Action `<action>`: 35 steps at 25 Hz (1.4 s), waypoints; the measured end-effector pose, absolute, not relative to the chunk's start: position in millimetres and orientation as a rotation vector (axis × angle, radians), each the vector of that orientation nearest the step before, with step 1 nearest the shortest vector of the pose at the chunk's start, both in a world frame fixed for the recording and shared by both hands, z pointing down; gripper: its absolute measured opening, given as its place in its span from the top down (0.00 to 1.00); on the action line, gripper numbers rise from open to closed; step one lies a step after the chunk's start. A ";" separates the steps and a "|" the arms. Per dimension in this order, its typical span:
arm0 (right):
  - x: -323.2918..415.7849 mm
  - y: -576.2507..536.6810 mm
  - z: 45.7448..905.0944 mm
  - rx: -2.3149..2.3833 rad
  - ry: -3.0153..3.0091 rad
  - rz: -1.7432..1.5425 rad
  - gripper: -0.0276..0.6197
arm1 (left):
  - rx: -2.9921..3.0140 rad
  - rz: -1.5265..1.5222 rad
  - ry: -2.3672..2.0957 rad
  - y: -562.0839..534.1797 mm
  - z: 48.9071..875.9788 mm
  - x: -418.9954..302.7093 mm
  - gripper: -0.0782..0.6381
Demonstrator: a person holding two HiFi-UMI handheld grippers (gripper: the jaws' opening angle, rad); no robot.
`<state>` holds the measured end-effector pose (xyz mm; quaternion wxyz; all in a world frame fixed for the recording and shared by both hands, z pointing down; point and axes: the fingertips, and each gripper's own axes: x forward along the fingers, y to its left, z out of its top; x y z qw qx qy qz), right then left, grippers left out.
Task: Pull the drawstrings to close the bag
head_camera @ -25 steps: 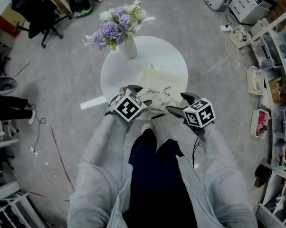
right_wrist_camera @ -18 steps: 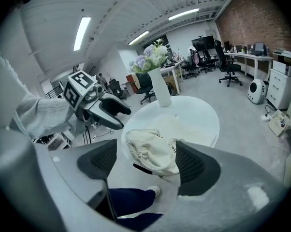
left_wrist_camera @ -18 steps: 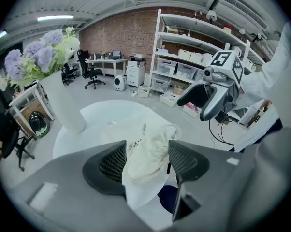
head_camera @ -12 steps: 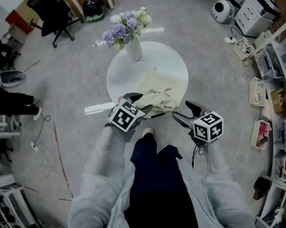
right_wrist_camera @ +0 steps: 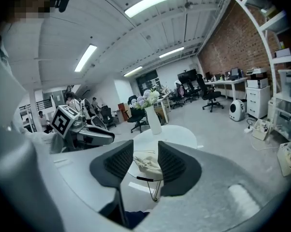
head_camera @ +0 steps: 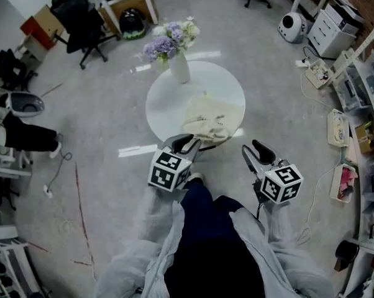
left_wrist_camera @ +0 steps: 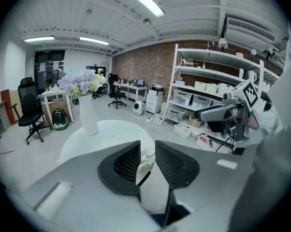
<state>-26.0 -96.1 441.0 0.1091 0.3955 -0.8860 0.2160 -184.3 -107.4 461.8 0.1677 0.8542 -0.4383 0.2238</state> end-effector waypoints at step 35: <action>-2.0 -17.1 457.7 1.291 -2.555 0.506 0.95 | 2.412 0.308 -1.273 -23.6 462.4 -153.9 0.87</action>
